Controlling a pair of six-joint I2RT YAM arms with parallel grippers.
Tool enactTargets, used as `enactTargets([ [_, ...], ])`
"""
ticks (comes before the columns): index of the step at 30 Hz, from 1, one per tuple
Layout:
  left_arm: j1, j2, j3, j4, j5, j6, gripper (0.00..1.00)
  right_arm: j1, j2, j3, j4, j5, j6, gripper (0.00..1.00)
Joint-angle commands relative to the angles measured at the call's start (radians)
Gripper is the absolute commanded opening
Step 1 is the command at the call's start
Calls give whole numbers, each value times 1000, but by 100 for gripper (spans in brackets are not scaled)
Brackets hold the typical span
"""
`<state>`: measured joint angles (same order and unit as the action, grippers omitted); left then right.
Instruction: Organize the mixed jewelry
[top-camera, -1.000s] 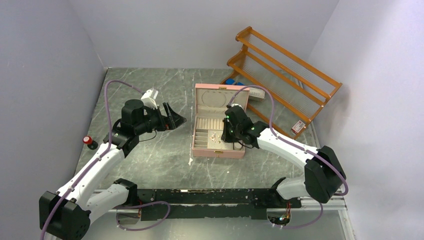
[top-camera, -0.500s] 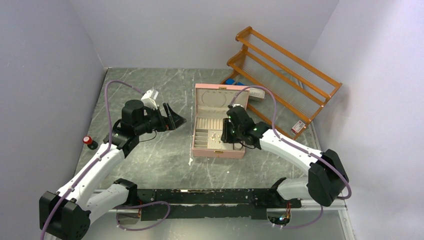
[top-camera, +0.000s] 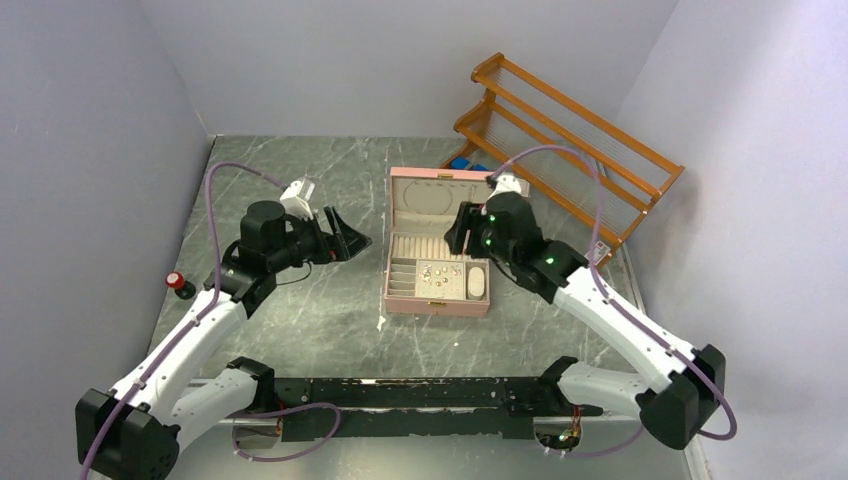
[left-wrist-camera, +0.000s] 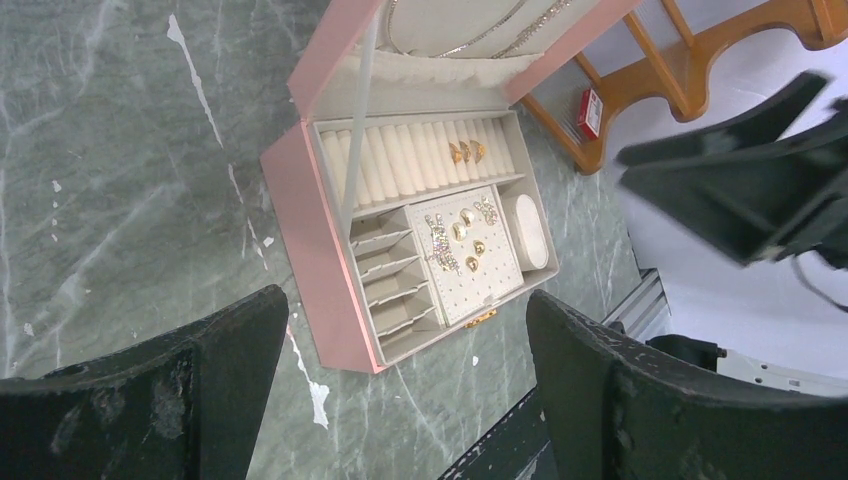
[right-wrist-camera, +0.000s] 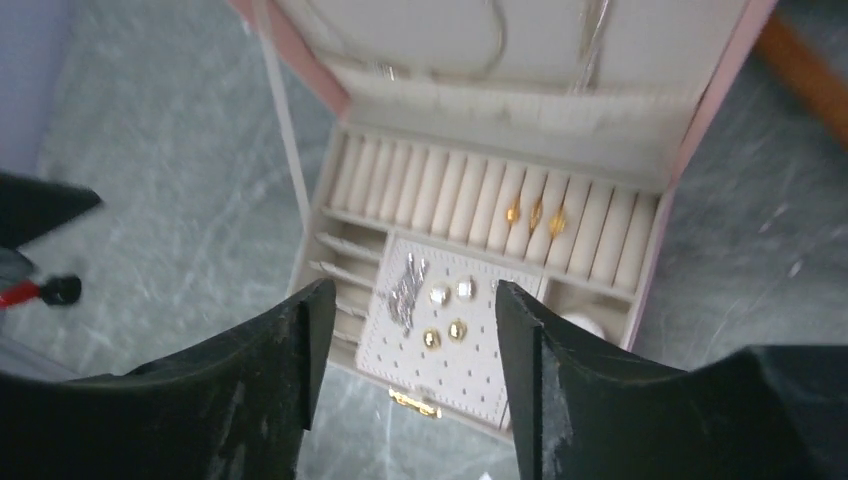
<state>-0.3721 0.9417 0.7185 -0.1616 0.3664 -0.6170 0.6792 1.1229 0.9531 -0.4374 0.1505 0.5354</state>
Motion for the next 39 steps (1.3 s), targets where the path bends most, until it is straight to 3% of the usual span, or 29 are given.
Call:
enactTargets([
  [1, 1, -22, -9, 7, -5, -4, 94, -40, -44, 106, 56, 112, -58, 69],
  [6, 1, -7, -3, 13, -1, -6, 96, -98, 9, 239, 44, 178, -71, 78],
  [15, 1, 21, -2, 42, 13, -30, 97, -218, 127, 334, -4, 183, 66, 79],
  [27, 1, 78, -7, 80, 21, -28, 95, -291, 269, 357, 66, 92, 100, 63],
  [32, 1, 90, -10, 79, 26, -22, 95, -293, 309, 370, 11, 91, 110, 58],
  [39, 1, 90, -2, 79, 21, -18, 95, -292, 206, 242, -78, 26, 116, 53],
])
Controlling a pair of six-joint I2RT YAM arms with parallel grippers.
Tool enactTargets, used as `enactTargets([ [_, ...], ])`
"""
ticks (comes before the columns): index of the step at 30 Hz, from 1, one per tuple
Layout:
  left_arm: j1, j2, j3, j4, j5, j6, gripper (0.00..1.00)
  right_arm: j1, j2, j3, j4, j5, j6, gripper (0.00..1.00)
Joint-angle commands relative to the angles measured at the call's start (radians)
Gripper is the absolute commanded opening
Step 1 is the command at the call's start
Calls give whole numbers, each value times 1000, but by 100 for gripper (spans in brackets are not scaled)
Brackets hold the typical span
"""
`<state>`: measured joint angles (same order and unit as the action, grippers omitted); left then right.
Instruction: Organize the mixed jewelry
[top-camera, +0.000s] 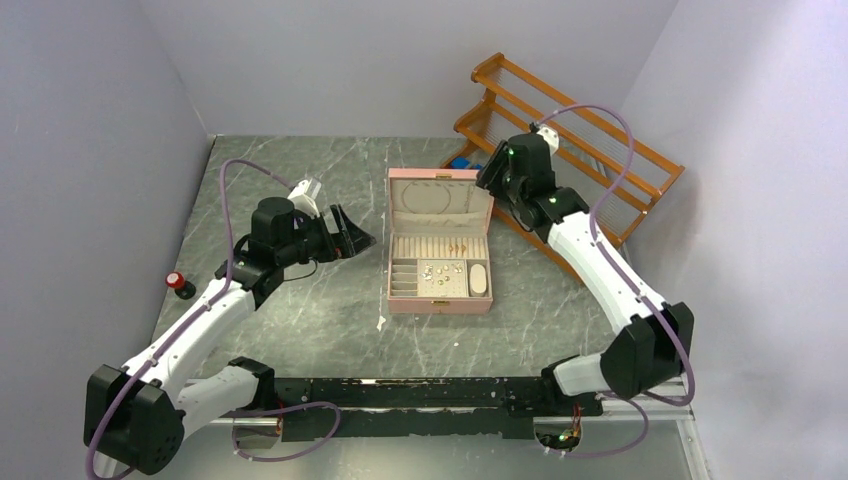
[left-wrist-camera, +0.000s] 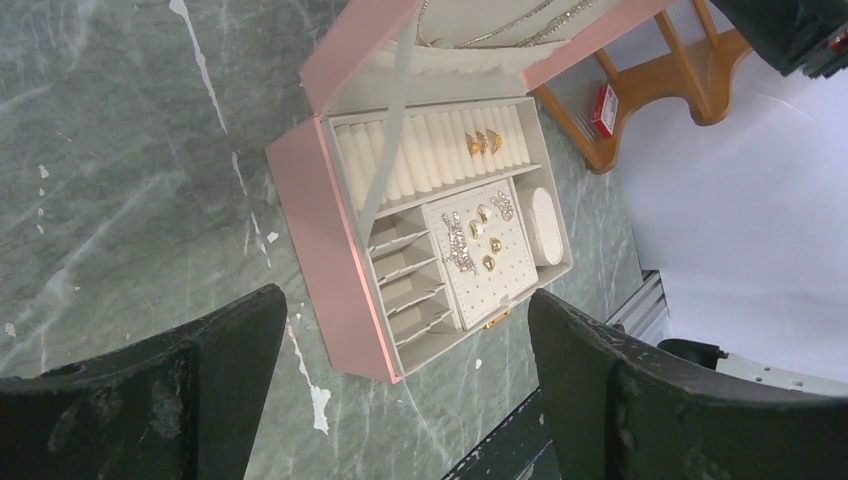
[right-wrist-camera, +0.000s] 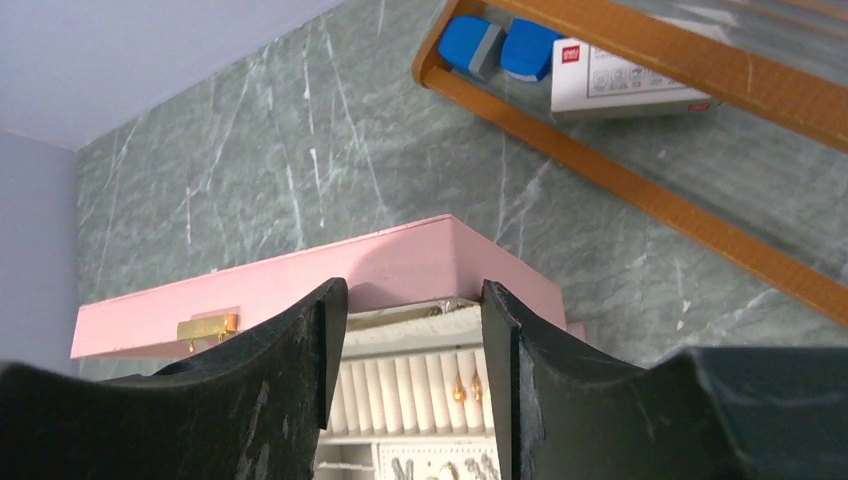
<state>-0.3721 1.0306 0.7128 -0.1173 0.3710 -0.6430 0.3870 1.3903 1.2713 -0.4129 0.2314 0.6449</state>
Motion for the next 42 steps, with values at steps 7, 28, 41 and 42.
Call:
enactTargets([
  [7, 1, 7, 5, 47, 18, -8, 94, 0, -184, -206, -158, -119, 25, 53],
  [28, 1, -124, -87, -15, -173, -96, 91, 0, -494, -486, -355, -196, 139, 43],
  [41, -28, 15, -54, 23, -91, -158, 87, 0, -446, -412, -243, -161, 23, 49],
  [42, -46, 29, -51, 35, -92, -165, 88, 0, -420, -405, -229, -154, 9, 52],
])
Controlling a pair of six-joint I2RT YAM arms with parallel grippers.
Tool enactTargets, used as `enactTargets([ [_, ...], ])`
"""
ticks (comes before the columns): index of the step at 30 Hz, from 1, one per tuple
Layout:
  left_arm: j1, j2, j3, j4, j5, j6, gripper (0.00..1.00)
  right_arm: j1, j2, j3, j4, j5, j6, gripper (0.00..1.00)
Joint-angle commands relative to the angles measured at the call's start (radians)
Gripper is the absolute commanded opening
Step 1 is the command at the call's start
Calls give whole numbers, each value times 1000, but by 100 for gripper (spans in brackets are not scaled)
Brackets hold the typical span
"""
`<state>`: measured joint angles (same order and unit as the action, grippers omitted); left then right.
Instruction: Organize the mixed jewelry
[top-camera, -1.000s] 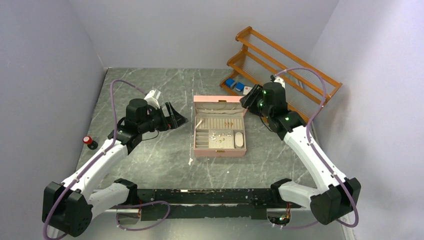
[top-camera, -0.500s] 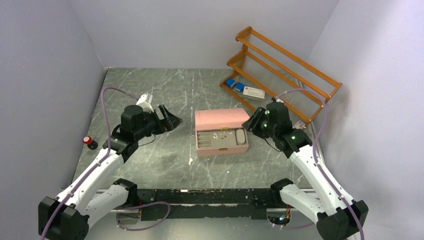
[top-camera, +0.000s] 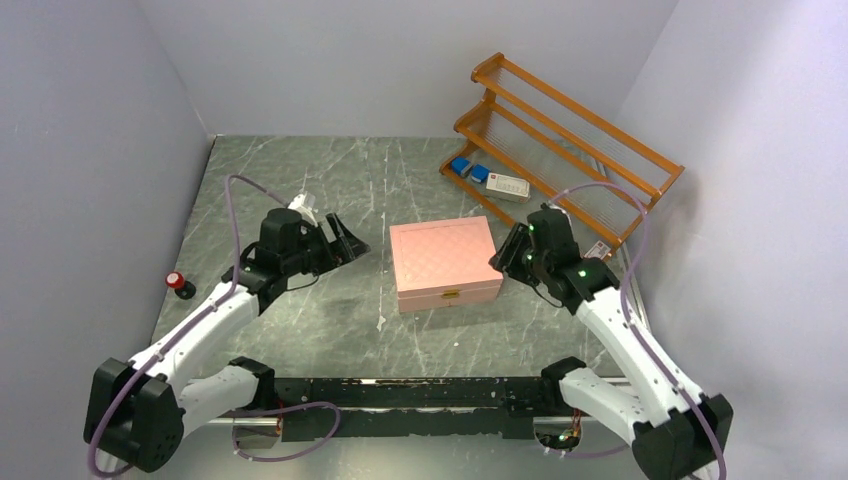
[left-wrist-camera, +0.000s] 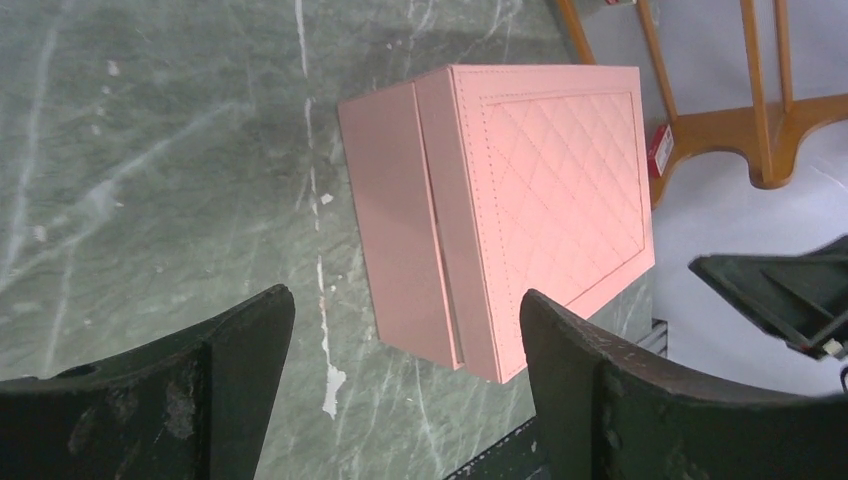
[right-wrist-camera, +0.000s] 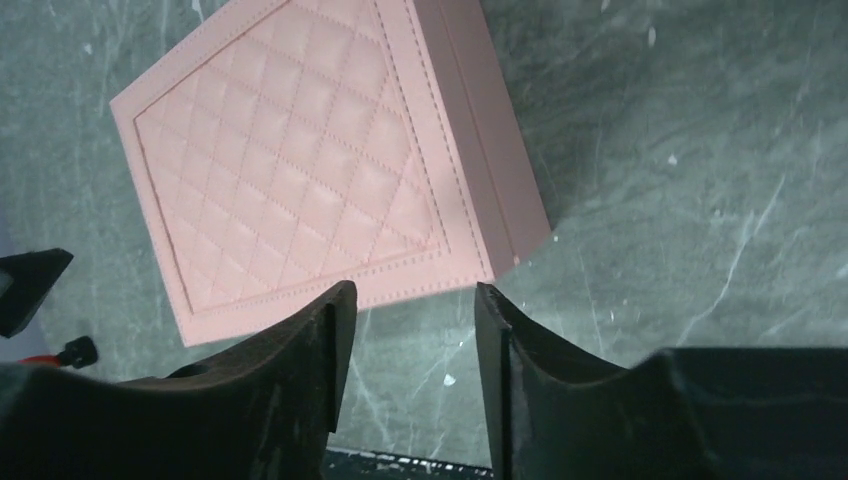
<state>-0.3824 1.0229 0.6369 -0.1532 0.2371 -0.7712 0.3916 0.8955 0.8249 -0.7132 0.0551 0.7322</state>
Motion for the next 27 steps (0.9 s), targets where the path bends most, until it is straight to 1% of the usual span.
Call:
enactTargets([
  [1, -59, 55, 31, 79, 32, -42, 89, -5, 99, 46, 84, 26, -92, 53],
  [6, -204, 170, 75, 80, -51, -45, 88, -5, 180, 41, 122, 23, -154, 55],
  [9, -245, 222, 85, 81, -64, -44, 85, -5, 185, 19, 126, 24, -171, 55],
  [14, -269, 303, 69, 137, -18, -53, 81, -4, 203, -23, 129, 5, -175, 54],
  [18, -277, 370, 79, 118, -14, -35, 75, -5, 224, -59, 135, -20, -170, 52],
  [27, -300, 433, 68, 17, -101, -21, 54, -4, 264, -165, 189, -88, -137, 45],
])
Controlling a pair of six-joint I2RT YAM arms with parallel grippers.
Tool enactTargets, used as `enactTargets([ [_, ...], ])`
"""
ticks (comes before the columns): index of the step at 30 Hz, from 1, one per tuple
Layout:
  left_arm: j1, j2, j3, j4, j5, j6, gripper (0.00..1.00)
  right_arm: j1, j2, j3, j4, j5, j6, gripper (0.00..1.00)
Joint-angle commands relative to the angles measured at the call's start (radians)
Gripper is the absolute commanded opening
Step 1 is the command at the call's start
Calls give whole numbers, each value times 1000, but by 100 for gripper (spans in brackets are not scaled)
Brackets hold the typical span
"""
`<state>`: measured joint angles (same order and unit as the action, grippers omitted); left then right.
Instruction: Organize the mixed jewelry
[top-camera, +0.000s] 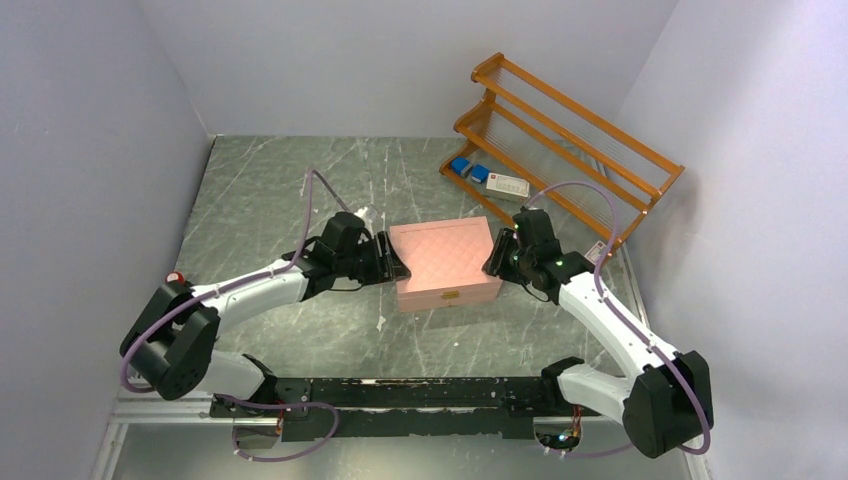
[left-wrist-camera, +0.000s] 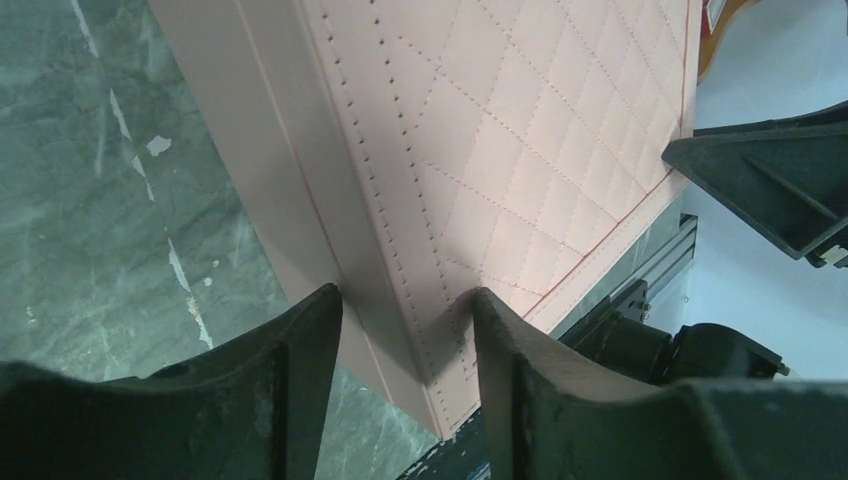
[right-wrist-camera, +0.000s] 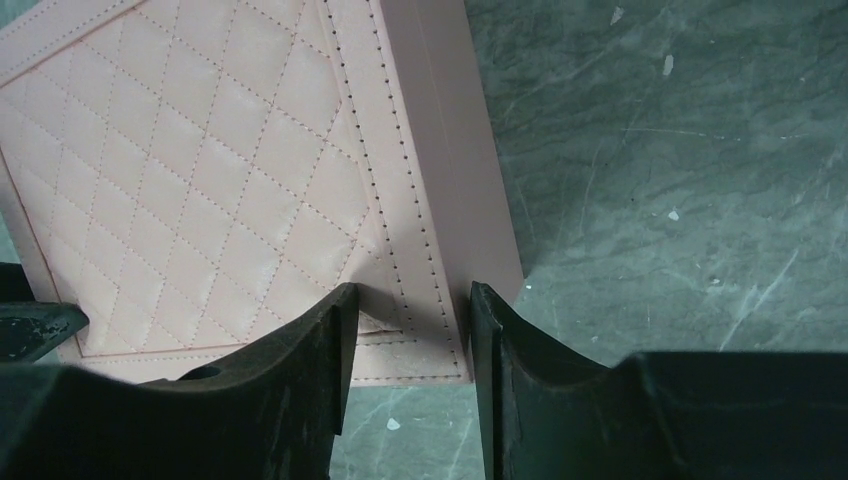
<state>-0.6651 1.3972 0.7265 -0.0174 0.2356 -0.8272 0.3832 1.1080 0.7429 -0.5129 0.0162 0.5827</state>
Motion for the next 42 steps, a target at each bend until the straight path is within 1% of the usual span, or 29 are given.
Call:
enactTargets([
  [1, -22, 71, -22, -128, -109, 36, 52, 4, 58, -91, -6, -55, 18, 44],
  [4, -36, 109, -17, -167, -146, 36, 50, 3, 77, -115, 13, -69, 30, 42],
  [9, -62, 173, 13, -245, -218, 37, 42, 3, 116, -140, 33, -81, 41, 39],
  [11, -67, 166, 10, -238, -227, 35, 41, 3, 112, -132, 32, -68, 40, 38],
  [13, -68, 134, 9, -219, -233, 36, 41, 3, 85, -103, 27, -43, 41, 39],
  [15, -68, 93, 28, -217, -234, 46, 44, 3, 43, -59, 21, -19, 35, 41],
  [18, -68, 15, 86, -242, -306, 79, 53, 3, -16, 33, 10, 41, 4, 47],
  [19, -68, -20, 106, -254, -332, 91, 57, 3, -36, 65, -4, 63, -9, 52],
  [20, -68, -56, 133, -275, -364, 101, 61, 3, -58, 98, -19, 87, -19, 59],
  [21, -67, -91, 157, -301, -394, 111, 64, 3, -83, 127, -34, 117, -28, 69],
  [22, -68, -132, 178, -330, -427, 124, 67, 4, -113, 152, -50, 145, -40, 75],
  [24, -68, -207, 217, -396, -489, 158, 72, 3, -174, 196, -85, 201, -64, 84],
  [26, -68, -281, 249, -480, -554, 182, 78, 3, -239, 254, -128, 252, -78, 95],
  [27, -68, -321, 265, -513, -576, 194, 81, 4, -264, 280, -154, 274, -78, 99],
  [30, -67, -450, 303, -609, -637, 222, 90, 3, -326, 366, -250, 340, -77, 100],
  [32, -67, -518, 343, -682, -673, 230, 94, 4, -364, 417, -308, 382, -72, 100],
  [37, -67, -647, 472, -858, -743, 243, 93, 4, -462, 513, -421, 487, -78, 100],
  [42, -68, -726, 579, -978, -796, 254, 93, 2, -518, 591, -490, 514, -96, 100],
])
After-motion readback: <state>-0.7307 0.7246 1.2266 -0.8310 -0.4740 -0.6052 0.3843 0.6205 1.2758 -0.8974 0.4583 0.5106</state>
